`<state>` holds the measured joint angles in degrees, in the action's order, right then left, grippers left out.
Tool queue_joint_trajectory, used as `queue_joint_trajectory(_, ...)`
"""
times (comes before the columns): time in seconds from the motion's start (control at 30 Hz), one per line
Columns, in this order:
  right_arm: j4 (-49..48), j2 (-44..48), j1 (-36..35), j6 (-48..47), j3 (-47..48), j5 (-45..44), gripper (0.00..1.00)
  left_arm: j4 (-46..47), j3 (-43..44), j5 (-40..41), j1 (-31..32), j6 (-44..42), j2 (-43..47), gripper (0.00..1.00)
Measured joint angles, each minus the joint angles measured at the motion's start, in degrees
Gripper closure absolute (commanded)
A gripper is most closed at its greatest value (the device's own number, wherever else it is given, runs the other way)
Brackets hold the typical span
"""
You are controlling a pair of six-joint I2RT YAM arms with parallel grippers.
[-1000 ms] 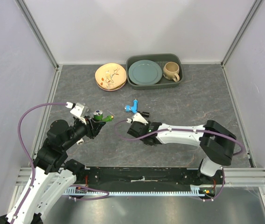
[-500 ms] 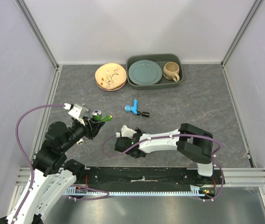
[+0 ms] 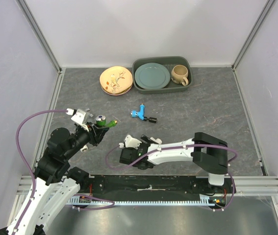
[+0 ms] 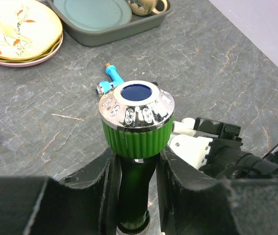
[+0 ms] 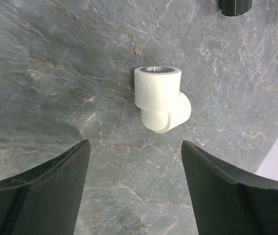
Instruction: Install the water faucets
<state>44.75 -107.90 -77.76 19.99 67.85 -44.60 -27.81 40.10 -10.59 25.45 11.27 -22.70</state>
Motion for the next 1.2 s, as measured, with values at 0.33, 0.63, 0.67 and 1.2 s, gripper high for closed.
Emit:
queue_joint_trajectory(0.33,-7.74,19.41,8.31,6.14,-7.28,10.51,0.23,0.00,-0.04,0.00,0.00,0.00,0.00,0.98)
queue_joint_trajectory(0.63,-21.18,37.05,26.58,19.78,-25.42,23.17,0.33,0.00,-0.07,0.00,-0.04,0.00,0.00,0.98)
queue_joint_trajectory(0.67,-22.21,38.05,27.23,21.73,-26.77,23.91,0.34,0.00,-0.07,0.00,-0.11,0.00,0.00,0.98)
queue_joint_trajectory(1.2,-36.79,31.50,28.68,35.39,-32.48,36.11,0.38,0.00,-0.15,-0.04,-0.26,0.00,-0.02,0.98)
